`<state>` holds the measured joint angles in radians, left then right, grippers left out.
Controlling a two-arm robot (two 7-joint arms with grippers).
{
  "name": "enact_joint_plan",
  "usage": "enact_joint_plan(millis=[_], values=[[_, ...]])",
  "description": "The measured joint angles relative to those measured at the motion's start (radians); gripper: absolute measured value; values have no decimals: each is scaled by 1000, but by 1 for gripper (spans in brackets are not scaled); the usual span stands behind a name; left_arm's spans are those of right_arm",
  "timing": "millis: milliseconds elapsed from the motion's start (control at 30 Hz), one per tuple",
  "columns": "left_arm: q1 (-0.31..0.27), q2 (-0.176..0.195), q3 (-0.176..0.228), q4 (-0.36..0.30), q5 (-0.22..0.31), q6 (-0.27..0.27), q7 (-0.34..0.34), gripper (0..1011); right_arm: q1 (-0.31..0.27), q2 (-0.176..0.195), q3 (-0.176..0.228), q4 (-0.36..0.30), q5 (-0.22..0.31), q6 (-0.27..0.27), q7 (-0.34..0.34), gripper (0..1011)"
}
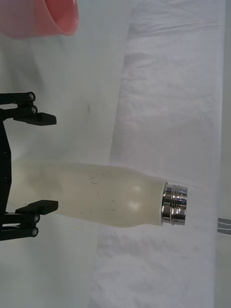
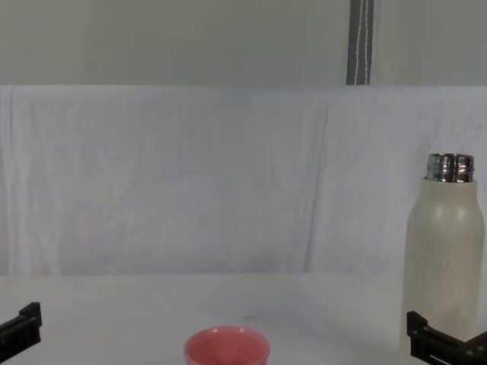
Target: Grasp the thermos with one hand and pour water into the cup lid.
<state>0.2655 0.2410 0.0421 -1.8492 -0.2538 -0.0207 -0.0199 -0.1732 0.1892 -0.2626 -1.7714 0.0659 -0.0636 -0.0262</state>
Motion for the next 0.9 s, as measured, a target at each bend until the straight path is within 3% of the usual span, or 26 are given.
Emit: enact_joint_plan(millis=[900], values=[[0,0,0,0,0,0,0,1001,0,0,0,0,0,0,0,1001]])
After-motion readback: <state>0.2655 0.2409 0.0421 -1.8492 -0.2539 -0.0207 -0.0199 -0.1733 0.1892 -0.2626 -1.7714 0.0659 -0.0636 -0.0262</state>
